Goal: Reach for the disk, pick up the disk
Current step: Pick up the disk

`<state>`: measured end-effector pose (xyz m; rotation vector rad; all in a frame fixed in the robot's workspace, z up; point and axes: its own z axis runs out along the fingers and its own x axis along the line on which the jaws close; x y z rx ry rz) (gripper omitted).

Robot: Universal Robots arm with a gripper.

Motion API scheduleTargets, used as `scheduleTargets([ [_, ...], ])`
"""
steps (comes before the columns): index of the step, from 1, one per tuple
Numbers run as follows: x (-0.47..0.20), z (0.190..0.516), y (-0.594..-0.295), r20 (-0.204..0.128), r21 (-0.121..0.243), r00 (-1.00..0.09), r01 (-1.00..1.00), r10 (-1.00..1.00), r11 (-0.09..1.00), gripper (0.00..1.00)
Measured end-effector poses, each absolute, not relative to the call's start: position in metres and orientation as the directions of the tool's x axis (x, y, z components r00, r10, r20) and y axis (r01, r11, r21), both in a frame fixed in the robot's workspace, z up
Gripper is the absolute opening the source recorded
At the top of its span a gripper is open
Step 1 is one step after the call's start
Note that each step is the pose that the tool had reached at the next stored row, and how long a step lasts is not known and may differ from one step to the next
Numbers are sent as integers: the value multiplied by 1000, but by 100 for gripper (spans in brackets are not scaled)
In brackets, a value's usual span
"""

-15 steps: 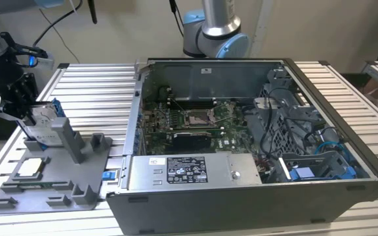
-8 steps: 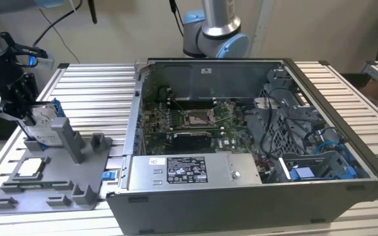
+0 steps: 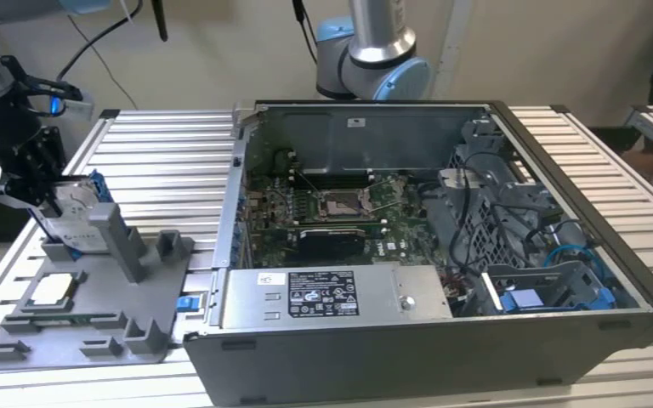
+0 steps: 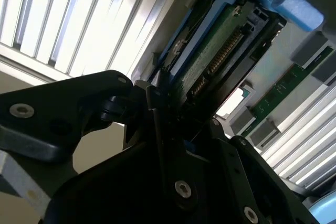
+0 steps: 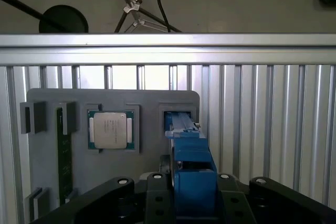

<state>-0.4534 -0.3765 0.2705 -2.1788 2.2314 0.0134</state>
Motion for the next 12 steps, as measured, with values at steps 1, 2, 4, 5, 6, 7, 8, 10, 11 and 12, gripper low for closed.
scheduleTargets([
  [1, -453, 270, -376, -22, -10, -24, -1000, -999, 24, 0],
  [2, -453, 270, -376, -22, -10, -24, -1000, -999, 24, 0],
  [4, -453, 270, -376, -22, -10, -24, -1000, -999, 24, 0],
  [5, -453, 270, -376, -22, -10, -24, -1000, -999, 24, 0],
  [6, -453, 270, -377, -22, -10, -24, -1000, -999, 24, 0],
  [7, -453, 270, -376, -22, -10, -24, -1000, -999, 24, 0],
  [8, -453, 270, -376, -22, -10, -24, -1000, -999, 24, 0],
  [10, -453, 270, -376, -22, -10, -24, -1000, -999, 24, 0],
  [11, -453, 270, -376, -22, -10, -24, -1000, -999, 24, 0],
  [12, -453, 270, -376, -22, -10, -24, -1000, -999, 24, 0],
])
